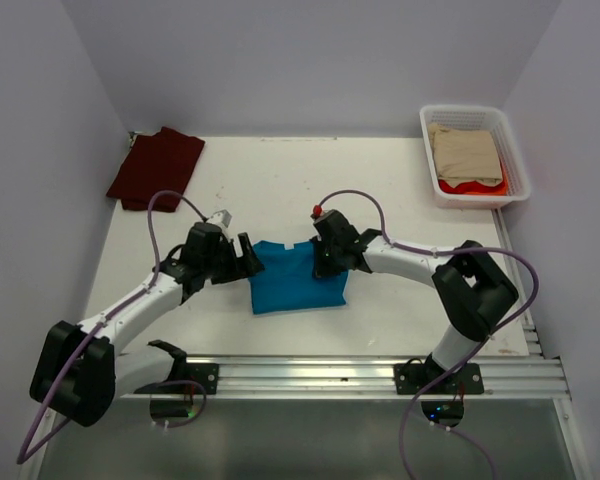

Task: Fold and stack the t-shirts
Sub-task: Neatly place the folded tshirt to the corner

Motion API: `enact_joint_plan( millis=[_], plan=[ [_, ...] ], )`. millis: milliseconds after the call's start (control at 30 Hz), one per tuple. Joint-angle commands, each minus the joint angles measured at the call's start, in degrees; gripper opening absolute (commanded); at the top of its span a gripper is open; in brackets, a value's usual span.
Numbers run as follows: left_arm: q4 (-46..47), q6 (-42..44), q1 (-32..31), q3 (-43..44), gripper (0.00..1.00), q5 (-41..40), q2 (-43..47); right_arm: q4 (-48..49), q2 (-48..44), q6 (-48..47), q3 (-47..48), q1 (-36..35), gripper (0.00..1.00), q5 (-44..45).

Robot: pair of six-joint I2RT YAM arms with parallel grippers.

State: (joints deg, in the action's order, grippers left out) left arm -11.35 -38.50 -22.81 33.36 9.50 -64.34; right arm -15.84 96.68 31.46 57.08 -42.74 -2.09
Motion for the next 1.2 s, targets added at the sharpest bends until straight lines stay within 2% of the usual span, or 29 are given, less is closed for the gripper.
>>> enact_joint_plan(
  millis=[0,267,400,633,900,1000,1167],
  plan=[
    [-8.6,2.73,-0.22,-3.11,0.85,-2.39,-1.67,0.54,0.61,-0.7,0.49,-0.06,0.0,0.94],
    [-3.6,0.36,-0.13,-9.45,0.86,1.75,1.14,1.24,0.44,-0.7,-0.21,-0.06,0.0,0.86],
    [2.29,-0.96,-0.13,-12.61,0.86,5.43,-2.01,1.16,0.17,-0.88,-0.48,-0.06,0.0,1.21],
    [21.87,-5.53,-0.22,-17.02,0.86,12.65,-15.61,1.68,1.4,-0.88,-0.65,-0.06,0.0,1.21],
    [31.04,-7.29,-0.66,-14.82,0.82,17.65,-27.49,2.65,3.25,-1.23,-0.48,-0.06,0.0,1.03],
    [34.2,-8.17,-1.45,-13.42,0.78,18.97,-30.48,3.18,4.21,-1.23,-0.39,-0.06,0.0,0.86],
    [37.28,-8.52,-2.59,-12.62,0.52,20.47,-32.61,3.53,5.0,-1.4,-0.83,-0.06,0.0,0.77]
  ],
)
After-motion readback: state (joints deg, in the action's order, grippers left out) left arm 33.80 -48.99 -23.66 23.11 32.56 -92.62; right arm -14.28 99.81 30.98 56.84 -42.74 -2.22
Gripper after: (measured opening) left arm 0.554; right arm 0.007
